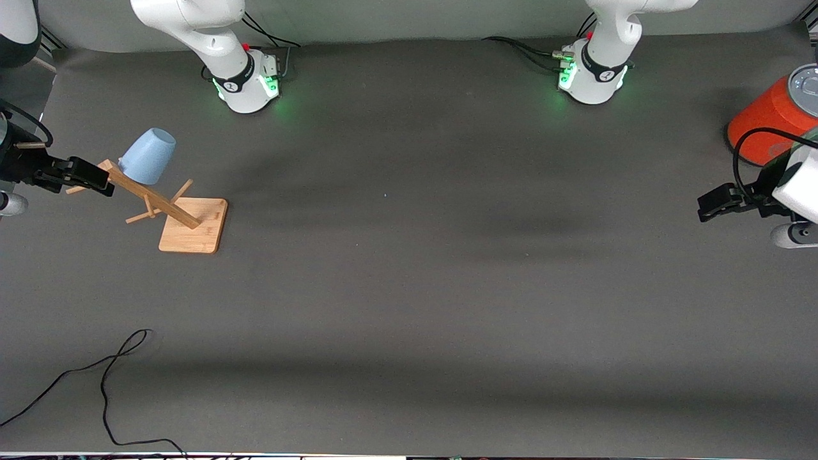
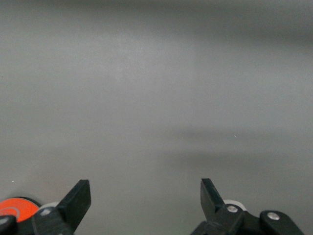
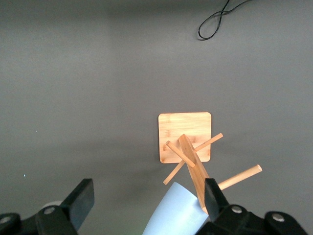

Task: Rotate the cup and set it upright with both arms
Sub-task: 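Grasp the light blue cup on the wooden stand peg with the right gripper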

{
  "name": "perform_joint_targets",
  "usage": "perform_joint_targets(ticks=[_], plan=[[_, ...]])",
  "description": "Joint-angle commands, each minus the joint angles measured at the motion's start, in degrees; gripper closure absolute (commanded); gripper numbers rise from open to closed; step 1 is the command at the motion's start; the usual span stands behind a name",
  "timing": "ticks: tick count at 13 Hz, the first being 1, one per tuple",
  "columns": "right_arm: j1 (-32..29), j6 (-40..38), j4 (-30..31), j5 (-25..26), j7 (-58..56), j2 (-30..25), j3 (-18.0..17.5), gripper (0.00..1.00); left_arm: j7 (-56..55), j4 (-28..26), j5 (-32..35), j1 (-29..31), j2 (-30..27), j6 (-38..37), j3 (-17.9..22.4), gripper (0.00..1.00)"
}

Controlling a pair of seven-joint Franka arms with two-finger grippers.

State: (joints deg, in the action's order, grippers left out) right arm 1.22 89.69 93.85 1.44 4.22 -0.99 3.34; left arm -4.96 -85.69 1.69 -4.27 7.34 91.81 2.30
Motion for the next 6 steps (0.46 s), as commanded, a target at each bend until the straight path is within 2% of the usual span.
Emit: perform_joint_targets(ticks=[1,4,6], plan=[[0.63,-0.13,4.73,-1.09,1.58,-4.17,0.70,0.00,0.30,0.34,-0.38,-0.04,-0.57,-1.37,0.16,0.00],[0.62,4.43,18.52,-1.09,2.54,-15.76,2.36,0.00,0.30,0.43,-0.38,-0.04,-0.57,-1.37,0.16,0.00],[0.54,5.14,24.95,-1.09,3.25,-21.66,3.59,0.00,0.30,0.34,-0.46,-0.04,-0.57,-1.37,0.16,0.00]])
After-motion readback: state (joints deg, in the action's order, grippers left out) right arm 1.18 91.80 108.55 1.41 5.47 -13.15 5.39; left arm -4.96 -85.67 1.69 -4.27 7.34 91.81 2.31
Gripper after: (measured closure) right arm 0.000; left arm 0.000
